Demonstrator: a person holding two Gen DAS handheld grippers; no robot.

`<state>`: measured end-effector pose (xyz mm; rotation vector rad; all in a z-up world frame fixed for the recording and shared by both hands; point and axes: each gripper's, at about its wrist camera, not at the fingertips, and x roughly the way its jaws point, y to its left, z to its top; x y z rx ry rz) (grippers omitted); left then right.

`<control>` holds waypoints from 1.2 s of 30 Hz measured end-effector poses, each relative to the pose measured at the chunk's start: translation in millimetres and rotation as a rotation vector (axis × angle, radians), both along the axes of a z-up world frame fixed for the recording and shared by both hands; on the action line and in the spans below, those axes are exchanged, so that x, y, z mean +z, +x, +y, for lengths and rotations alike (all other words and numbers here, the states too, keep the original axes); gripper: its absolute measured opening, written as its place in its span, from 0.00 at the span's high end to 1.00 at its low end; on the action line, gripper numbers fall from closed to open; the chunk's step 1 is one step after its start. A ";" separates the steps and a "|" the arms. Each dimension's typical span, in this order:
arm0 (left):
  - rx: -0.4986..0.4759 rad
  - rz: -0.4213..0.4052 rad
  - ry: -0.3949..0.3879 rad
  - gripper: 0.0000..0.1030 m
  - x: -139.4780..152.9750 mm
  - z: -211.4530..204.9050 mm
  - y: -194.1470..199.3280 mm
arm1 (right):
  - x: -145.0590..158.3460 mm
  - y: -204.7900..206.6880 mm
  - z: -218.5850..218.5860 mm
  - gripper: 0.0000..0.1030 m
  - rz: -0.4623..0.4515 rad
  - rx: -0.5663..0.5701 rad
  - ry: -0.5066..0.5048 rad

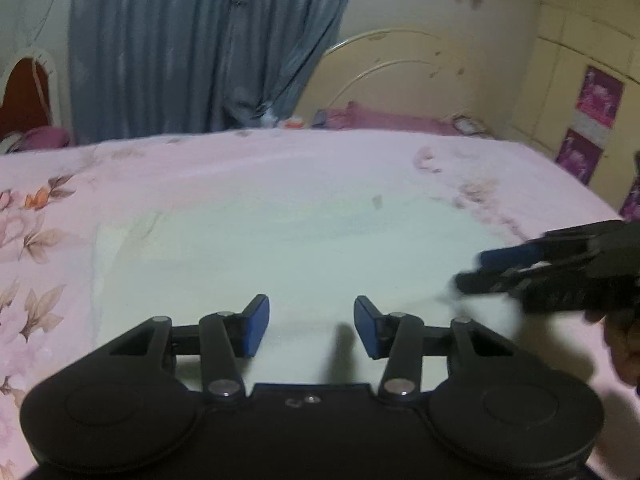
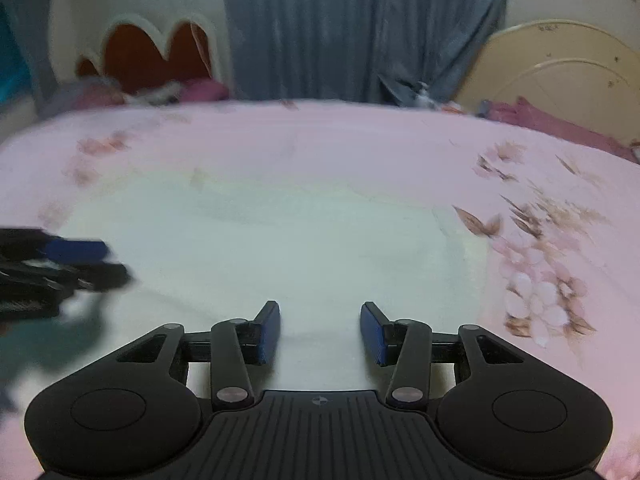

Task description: Fold small clothes

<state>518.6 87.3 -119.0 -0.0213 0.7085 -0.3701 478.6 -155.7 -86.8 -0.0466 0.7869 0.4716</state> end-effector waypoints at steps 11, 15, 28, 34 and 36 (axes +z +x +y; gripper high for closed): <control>-0.007 0.023 0.059 0.56 -3.9 -21.7 -62.8 | 0.2 -57.4 30.0 0.55 0.012 0.065 -0.097; -0.011 0.008 0.104 0.56 -10.5 -33.2 -86.4 | -6.1 -90.5 40.0 0.55 0.031 0.100 -0.095; 0.168 0.074 0.095 0.55 -23.1 23.7 -114.7 | -22.8 -113.3 -19.9 0.56 0.066 -0.112 -0.117; 0.213 0.083 0.074 0.59 -20.9 40.4 -118.6 | -25.2 -112.9 -59.3 0.63 0.093 -0.192 -0.096; 0.224 0.072 0.076 0.58 -15.8 37.6 -119.5 | -19.8 -113.3 -54.1 0.65 0.084 -0.196 -0.108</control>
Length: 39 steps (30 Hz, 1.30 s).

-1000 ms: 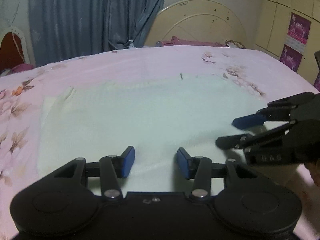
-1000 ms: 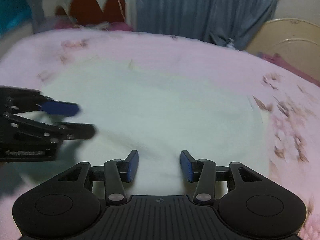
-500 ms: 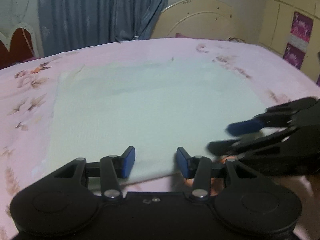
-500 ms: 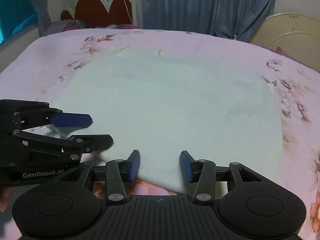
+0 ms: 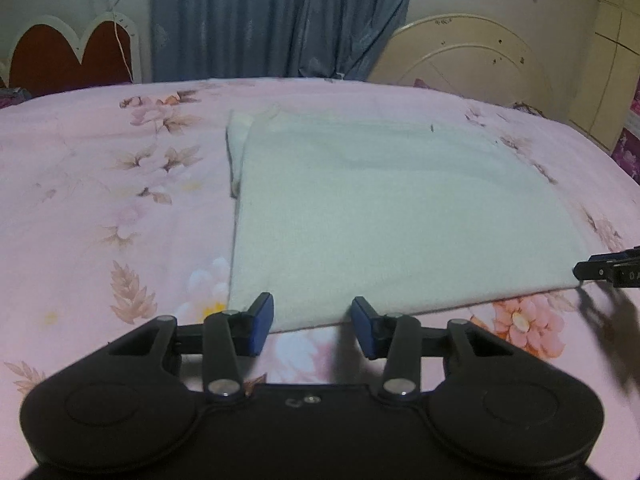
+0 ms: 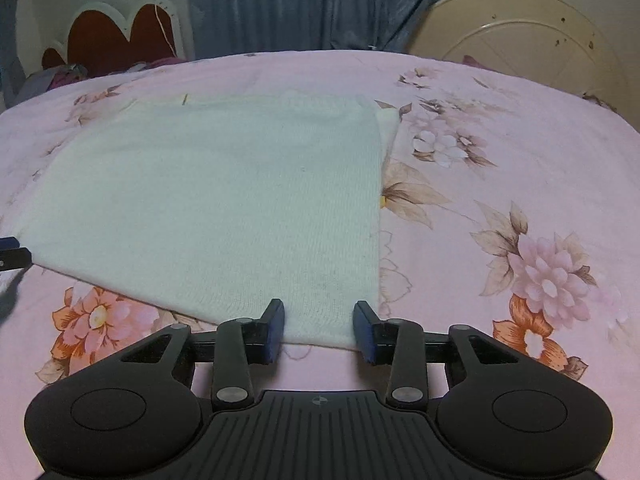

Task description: Fold small clothes

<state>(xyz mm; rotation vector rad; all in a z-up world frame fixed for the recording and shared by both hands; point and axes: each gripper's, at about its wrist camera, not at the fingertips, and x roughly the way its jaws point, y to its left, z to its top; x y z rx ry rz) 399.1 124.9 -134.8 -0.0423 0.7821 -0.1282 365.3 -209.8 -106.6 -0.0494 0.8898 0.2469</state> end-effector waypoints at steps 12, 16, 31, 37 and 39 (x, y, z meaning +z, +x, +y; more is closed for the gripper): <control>0.010 0.009 0.022 0.56 -8.6 1.4 -0.5 | -6.8 1.0 -2.8 0.76 -0.005 -0.015 -0.035; 0.018 0.012 0.024 0.56 -8.6 1.3 0.0 | -7.0 0.9 -3.4 0.76 -0.004 -0.011 -0.038; 0.042 0.034 -0.044 0.55 -7.1 13.1 1.2 | -10.3 -0.5 -11.7 0.76 -0.002 -0.039 -0.012; 0.321 -0.003 -0.355 0.54 7.2 56.0 -31.3 | 12.2 -16.5 -16.5 0.75 -0.096 -0.085 0.013; 0.353 0.016 -0.504 0.58 -4.0 65.0 -42.9 | 20.4 -24.1 -20.8 0.76 -0.102 -0.079 0.123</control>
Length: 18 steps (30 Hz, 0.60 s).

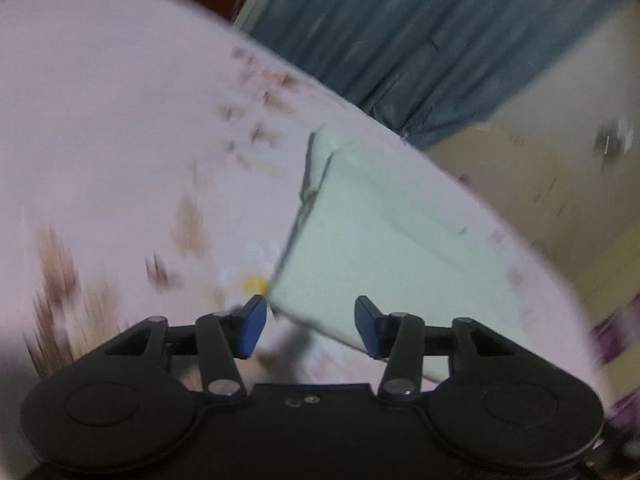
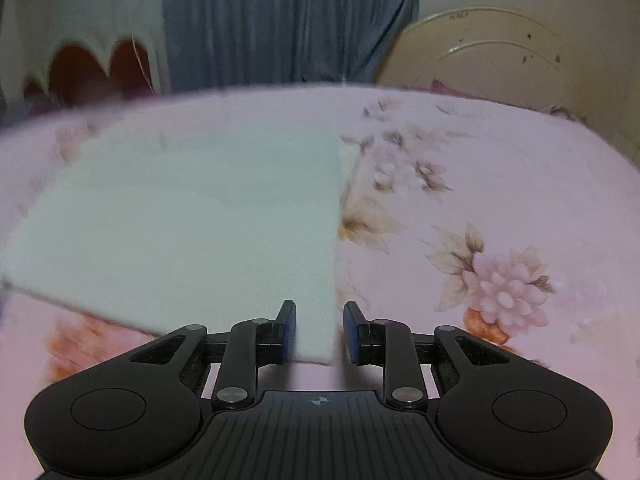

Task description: Fold small clothes

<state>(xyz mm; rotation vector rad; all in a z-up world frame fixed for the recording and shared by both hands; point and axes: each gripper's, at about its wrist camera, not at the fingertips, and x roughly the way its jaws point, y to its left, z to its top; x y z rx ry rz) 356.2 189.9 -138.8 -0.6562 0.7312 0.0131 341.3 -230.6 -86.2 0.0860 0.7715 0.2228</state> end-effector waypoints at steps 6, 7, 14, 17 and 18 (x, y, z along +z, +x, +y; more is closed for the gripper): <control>0.062 -0.033 -0.223 0.59 -36.7 -11.6 -11.0 | 13.9 7.3 39.4 0.98 -0.030 0.112 0.056; 0.074 -0.054 -0.227 0.58 -39.8 -15.5 -9.4 | 15.5 12.2 47.0 0.98 -0.035 0.127 0.054; 0.131 -0.097 -0.319 0.83 -60.5 -13.3 25.5 | 13.6 67.8 95.8 0.98 -0.008 0.176 0.074; 0.149 -0.091 -0.373 0.90 -66.3 -11.7 36.9 | 9.9 92.9 112.6 0.98 -0.008 0.190 0.070; 0.152 -0.095 -0.379 0.90 -66.5 -11.9 39.8 | 8.1 99.8 117.1 0.98 -0.004 0.192 0.072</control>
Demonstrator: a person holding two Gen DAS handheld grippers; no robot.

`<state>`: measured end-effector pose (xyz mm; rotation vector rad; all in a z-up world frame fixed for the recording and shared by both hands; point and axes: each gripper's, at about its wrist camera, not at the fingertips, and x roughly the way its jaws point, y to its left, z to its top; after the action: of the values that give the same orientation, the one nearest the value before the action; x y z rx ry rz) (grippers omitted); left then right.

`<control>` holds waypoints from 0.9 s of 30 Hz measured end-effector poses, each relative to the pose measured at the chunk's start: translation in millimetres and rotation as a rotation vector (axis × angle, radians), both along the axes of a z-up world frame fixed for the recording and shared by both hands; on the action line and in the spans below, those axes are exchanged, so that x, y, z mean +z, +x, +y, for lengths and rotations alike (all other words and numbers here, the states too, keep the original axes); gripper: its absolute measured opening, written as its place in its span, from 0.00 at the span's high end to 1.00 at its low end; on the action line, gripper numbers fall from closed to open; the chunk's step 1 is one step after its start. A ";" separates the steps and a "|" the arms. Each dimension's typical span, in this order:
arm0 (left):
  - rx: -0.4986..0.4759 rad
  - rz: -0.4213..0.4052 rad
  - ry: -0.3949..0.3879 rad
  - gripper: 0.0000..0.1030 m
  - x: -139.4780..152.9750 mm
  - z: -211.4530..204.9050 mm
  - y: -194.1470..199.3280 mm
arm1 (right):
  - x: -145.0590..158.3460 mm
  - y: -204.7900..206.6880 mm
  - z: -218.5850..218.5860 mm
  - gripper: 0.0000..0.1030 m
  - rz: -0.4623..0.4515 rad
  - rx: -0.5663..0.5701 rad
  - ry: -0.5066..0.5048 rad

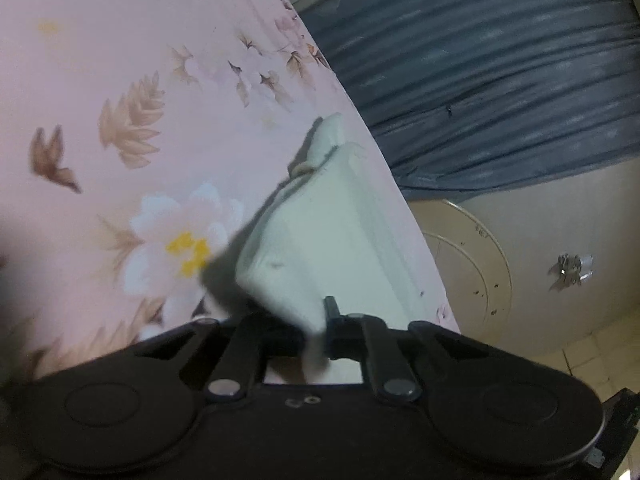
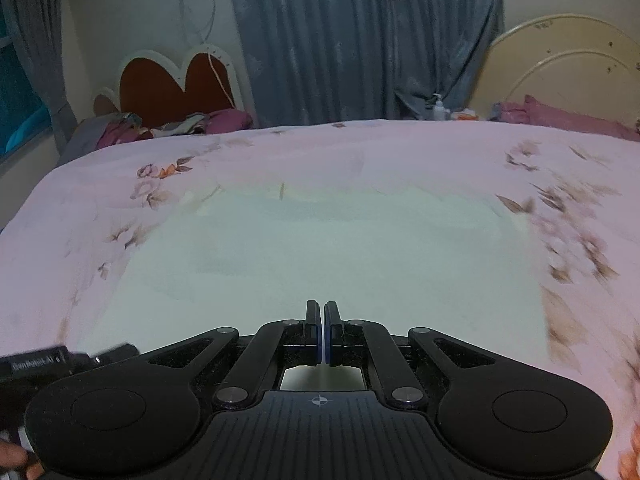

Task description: Fold small clothes

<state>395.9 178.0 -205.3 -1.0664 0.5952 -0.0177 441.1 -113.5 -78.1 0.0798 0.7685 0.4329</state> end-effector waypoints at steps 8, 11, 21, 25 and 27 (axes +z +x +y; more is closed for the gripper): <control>-0.015 0.019 0.130 0.92 13.5 -8.4 8.4 | -16.8 21.5 20.4 0.98 0.004 0.016 -0.019; 0.009 0.016 0.142 0.87 14.6 -8.5 6.4 | -31.7 29.2 23.7 0.98 0.042 0.016 -0.063; -0.001 0.012 0.291 0.93 55.4 -25.2 35.8 | -37.5 36.8 3.0 0.98 0.059 0.087 -0.001; -0.170 -0.069 0.473 0.93 106.1 -85.4 47.4 | -14.1 31.5 -59.8 0.98 0.001 0.000 0.198; -0.248 -0.091 0.535 0.93 122.7 -119.0 53.2 | -7.5 31.0 -96.4 0.98 -0.016 -0.046 0.259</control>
<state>449.2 59.0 -82.6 -0.4673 0.6026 -0.1164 472.1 -210.0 -85.7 0.3346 0.6906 0.4869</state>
